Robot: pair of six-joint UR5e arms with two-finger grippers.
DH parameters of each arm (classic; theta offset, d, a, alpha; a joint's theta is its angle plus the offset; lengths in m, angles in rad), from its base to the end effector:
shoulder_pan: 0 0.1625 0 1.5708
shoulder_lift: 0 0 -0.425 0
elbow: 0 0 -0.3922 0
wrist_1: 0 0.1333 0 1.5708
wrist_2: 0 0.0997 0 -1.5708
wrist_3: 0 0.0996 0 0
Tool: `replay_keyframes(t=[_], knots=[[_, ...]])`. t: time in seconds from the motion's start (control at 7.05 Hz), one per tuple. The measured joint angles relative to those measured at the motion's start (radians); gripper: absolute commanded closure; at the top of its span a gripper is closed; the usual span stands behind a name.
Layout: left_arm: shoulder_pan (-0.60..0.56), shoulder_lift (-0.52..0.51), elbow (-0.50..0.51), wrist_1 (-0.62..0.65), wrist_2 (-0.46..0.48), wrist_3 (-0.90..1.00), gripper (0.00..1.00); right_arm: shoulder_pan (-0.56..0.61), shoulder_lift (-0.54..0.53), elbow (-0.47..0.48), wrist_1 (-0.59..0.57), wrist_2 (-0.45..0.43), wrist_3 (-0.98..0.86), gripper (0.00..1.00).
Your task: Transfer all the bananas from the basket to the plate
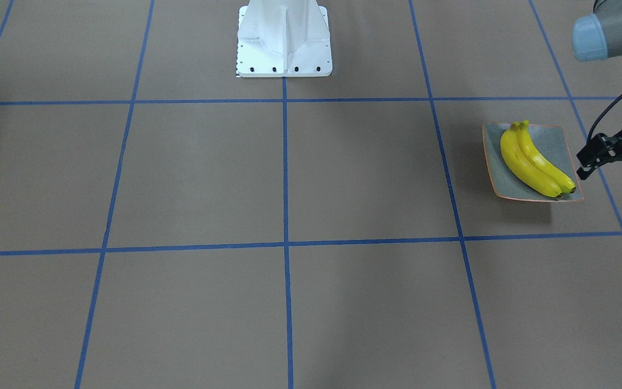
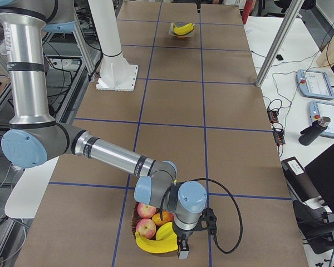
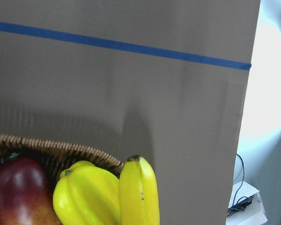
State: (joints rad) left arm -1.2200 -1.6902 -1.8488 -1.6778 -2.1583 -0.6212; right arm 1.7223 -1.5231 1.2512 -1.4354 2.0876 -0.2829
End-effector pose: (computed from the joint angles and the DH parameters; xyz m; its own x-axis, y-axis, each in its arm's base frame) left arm 0.1121 -0.5336 0.4571 0.7359 -0.0413 -0.6759 0.1567 0.9814 0.1106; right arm 0.1563 -0.4668 0.7917 0.8573 -0.0836 0.5080 0.0935 0.9956 0.0060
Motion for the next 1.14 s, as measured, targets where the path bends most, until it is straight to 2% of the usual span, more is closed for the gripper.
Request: replay_keyframes(t=[0.28,1.14], knots=[[-0.001,0.000,0.000,0.001,-0.021,0.000,0.00,0.000,0.005,-0.011,0.064,0.001,0.054,0.00],[-0.001,0.002,-0.002,0.000,-0.035,0.000,0.00,-0.001,0.006,-0.044,0.157,0.006,0.111,0.00]])
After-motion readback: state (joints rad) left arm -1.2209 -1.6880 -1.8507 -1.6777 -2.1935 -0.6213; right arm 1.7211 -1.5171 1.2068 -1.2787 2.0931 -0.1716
